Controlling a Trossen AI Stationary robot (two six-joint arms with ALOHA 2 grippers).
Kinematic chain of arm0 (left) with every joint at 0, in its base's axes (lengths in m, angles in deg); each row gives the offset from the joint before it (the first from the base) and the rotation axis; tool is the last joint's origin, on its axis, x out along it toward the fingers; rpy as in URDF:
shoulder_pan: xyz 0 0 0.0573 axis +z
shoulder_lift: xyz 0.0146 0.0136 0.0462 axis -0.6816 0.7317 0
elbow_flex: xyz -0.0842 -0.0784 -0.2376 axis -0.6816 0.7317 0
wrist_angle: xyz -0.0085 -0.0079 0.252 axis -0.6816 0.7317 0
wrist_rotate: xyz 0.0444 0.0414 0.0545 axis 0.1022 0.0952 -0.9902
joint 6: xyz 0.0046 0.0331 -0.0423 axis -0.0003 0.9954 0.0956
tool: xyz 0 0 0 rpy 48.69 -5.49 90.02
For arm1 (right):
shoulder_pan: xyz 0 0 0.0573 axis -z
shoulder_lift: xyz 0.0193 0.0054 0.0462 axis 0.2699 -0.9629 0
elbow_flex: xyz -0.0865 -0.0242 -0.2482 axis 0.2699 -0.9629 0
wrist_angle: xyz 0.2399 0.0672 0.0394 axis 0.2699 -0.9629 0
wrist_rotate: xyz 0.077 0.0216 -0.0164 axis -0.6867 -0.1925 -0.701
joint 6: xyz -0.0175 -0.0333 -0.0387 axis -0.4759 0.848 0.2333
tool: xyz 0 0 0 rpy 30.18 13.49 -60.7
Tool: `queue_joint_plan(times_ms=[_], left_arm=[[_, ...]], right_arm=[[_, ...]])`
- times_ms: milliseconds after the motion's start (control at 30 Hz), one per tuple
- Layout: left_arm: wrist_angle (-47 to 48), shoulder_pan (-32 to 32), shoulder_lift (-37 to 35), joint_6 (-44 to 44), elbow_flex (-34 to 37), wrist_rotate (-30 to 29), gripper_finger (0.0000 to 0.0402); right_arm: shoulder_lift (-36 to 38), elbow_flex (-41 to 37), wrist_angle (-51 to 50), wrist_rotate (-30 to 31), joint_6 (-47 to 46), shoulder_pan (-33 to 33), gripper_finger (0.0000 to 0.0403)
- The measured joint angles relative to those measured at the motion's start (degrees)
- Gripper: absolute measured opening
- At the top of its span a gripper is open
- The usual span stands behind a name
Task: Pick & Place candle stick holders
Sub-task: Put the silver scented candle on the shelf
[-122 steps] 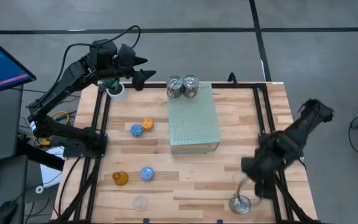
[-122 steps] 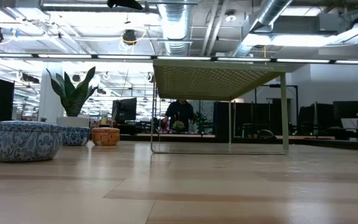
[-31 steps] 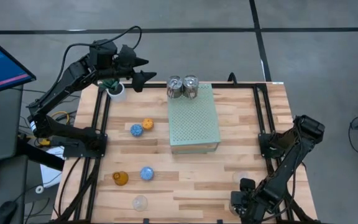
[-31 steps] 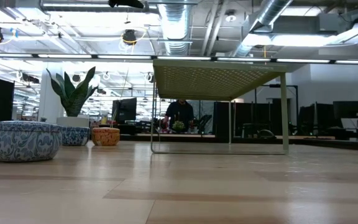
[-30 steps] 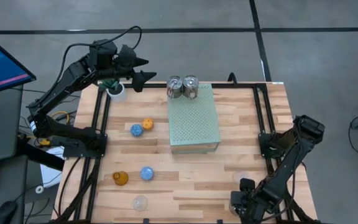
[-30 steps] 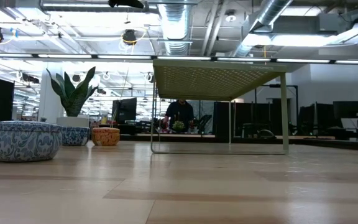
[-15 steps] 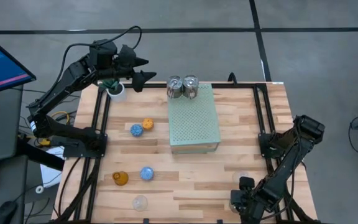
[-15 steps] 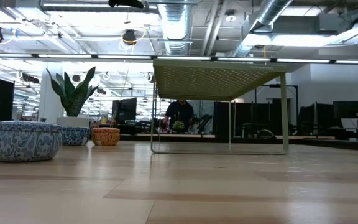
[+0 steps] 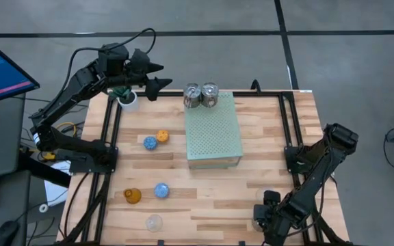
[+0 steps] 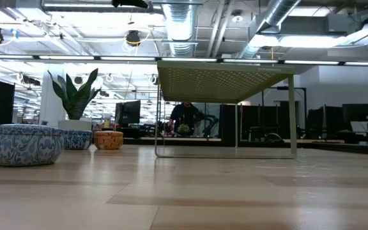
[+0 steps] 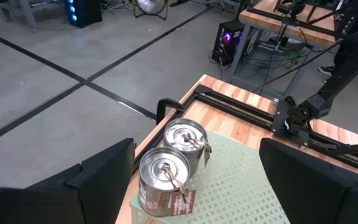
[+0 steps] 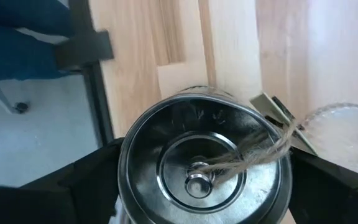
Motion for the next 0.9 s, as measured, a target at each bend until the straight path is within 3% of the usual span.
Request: queue_joint_plan(times_ms=[500, 700, 900], left_arm=[[0.00, 0.00, 0.00, 0.44, 0.00, 0.00, 0.0346], [0.00, 0.00, 0.00, 0.44, 0.00, 0.00, 0.0346], [-0.02, 0.00, 0.00, 0.44, 0.00, 0.00, 0.0346]], right_arm=[[19.64, 0.12, -10.48, 0.16, 4.77, 9.75, 0.0350], [27.86, 0.12, -16.97, 0.22, 9.69, 19.10, 0.0353], [32.72, 0.16, -21.32, 0.24, 21.33, 31.77, 0.0353]])
